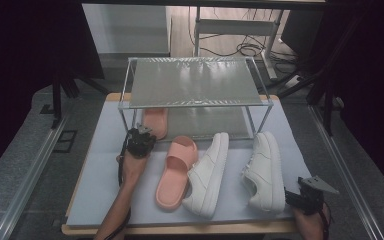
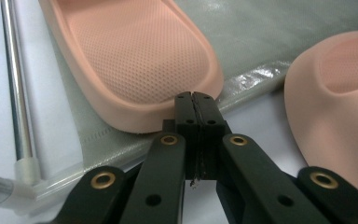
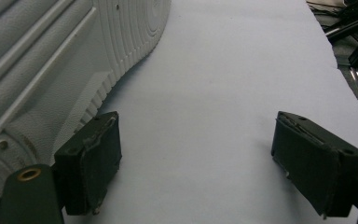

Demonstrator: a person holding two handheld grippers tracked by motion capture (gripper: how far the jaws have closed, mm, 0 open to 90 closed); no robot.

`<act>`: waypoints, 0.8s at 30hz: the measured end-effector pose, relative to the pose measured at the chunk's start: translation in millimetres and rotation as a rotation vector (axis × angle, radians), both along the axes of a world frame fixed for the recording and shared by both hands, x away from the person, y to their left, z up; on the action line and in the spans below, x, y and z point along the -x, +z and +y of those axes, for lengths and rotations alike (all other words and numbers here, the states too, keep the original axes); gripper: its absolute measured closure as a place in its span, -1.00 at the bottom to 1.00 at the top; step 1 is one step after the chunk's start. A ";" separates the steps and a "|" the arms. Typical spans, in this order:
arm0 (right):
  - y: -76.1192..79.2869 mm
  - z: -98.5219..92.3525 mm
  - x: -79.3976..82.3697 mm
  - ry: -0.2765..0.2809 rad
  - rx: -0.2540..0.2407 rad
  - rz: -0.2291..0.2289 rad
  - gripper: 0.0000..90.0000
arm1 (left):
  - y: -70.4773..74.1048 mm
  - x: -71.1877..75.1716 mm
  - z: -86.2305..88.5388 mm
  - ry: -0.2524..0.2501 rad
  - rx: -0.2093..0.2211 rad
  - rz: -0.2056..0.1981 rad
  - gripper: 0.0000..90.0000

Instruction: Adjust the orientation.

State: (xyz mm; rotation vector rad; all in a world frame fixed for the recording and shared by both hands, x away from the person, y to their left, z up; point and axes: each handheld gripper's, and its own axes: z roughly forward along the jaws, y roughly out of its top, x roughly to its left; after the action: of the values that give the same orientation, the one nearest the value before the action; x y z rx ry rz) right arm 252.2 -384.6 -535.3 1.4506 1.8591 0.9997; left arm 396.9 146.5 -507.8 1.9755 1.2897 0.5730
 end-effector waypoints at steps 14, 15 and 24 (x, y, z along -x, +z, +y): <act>0.0 0.1 0.0 0.000 0.001 0.000 -0.66 | 19.8 36.4 14.8 -0.046 0.054 -0.004 0.70; 0.0 0.1 0.0 0.000 0.001 0.000 -0.66 | 19.9 38.9 15.2 -0.049 0.057 -0.002 0.67; 0.0 0.1 0.0 0.000 0.001 0.000 -0.66 | 25.7 67.4 17.0 -0.092 0.067 0.003 0.52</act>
State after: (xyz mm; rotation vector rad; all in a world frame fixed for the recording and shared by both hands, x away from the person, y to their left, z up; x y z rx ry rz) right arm 252.2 -384.4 -535.3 1.4501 1.8591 0.9981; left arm 329.5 163.6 -482.2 1.9691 1.1973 0.4765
